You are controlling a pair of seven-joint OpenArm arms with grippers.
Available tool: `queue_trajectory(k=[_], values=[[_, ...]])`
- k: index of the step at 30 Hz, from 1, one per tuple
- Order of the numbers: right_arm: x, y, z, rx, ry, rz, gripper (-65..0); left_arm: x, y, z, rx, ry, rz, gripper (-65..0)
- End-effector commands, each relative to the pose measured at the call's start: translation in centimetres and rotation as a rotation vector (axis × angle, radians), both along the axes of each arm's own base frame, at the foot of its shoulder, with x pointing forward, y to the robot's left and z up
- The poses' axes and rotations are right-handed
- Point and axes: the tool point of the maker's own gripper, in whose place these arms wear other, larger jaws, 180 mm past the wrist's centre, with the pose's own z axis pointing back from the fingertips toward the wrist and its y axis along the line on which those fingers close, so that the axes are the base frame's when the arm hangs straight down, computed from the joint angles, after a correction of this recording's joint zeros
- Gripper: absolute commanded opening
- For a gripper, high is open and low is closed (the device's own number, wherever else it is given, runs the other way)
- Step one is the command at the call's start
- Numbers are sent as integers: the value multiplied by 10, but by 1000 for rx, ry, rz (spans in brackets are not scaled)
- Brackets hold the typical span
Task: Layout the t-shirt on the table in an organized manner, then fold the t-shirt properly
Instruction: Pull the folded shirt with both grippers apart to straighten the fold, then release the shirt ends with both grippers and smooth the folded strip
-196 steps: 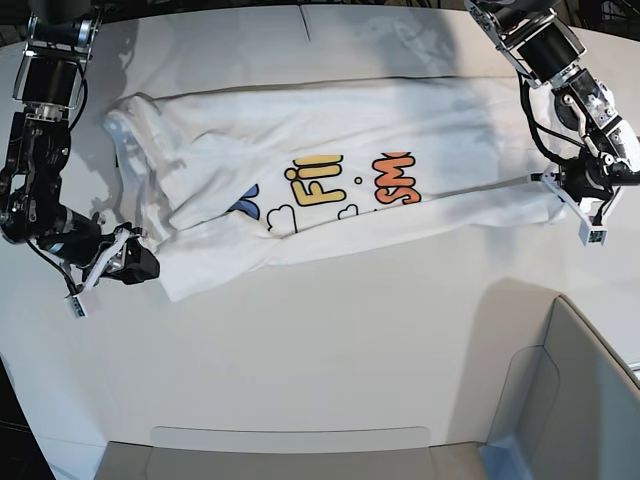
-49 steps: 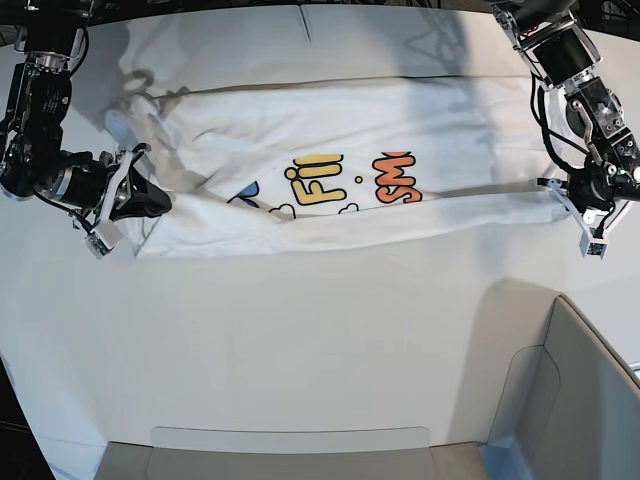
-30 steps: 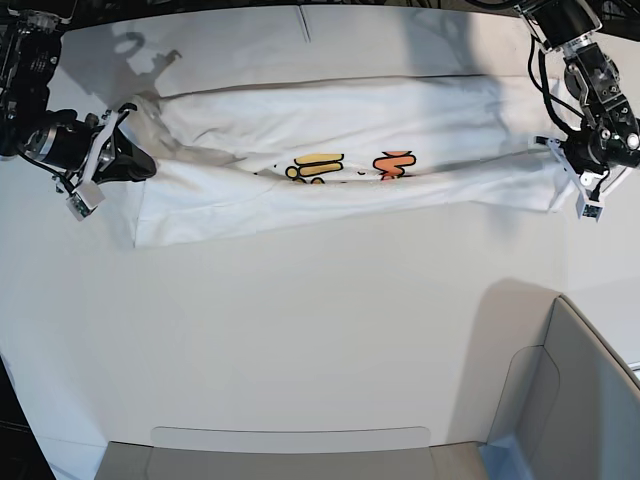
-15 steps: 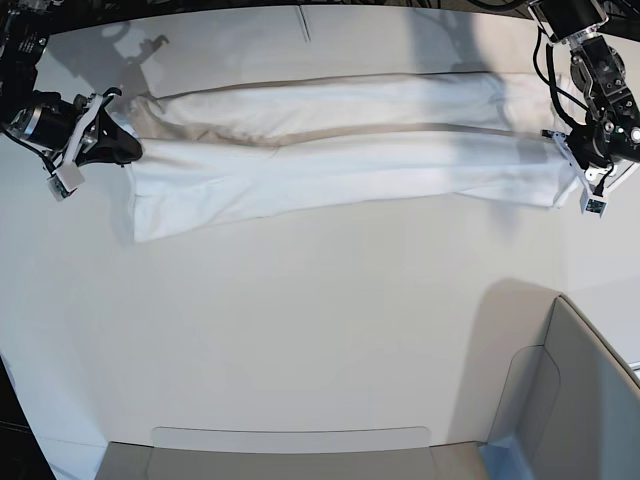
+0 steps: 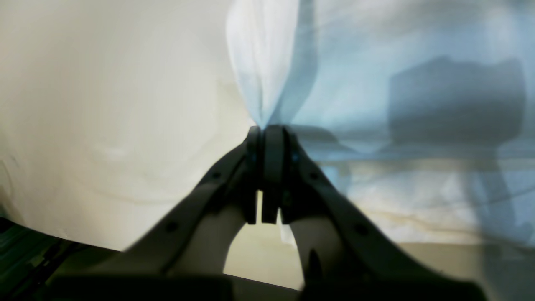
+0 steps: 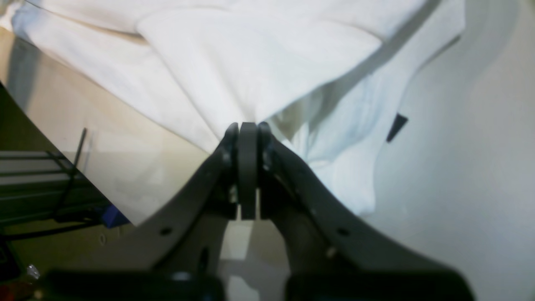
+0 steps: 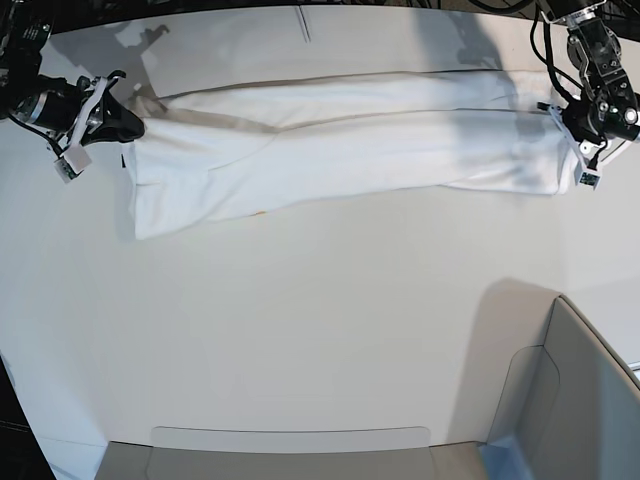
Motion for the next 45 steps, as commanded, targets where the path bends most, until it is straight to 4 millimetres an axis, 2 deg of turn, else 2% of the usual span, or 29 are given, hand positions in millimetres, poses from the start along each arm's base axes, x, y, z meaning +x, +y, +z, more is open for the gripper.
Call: queue_trajectory(k=[1, 7, 10, 12, 14, 17, 23, 28, 34, 43, 45], values=[[5, -3, 9, -12, -41, 15, -650, 6, 10, 12, 39, -22, 1, -650], [4, -6, 5, -27, -27, 10, -650, 6, 9, 11, 40, -18, -6, -650], [-2, -10, -10, -48, 22, -1, -650, -3, 5, 4, 29, 9, -7, -650], [-8, -5, -22, -55, 65, 21, -650, -9, -5, -6, -1, 25, -5, -650], [-12, 1, -28, -62, 87, 45, -650, -14, -7, -15, -24, 47, 8, -650], [-14, 8, -31, -59, 98, 71, -650, -22, -5, -26, -46, 77, 36, -601], [-11, 9, -30, -60, 90, 75, -650, -20, -7, -27, -53, 74, 39, -470], [-10, 9, -29, -62, 85, 76, -533, -5, -9, -18, -56, 21, 40, -386], [-9, 9, -29, -63, 84, 77, -532, 12, -2, 16, -16, -114, 73, -378], [-6, 8, -28, -64, 77, 77, -532, -10, 36, 33, 14, -174, 235, -377], [-8, 14, -30, -59, 87, 99, -531, -12, 44, 38, 13, -202, 280, -376]])
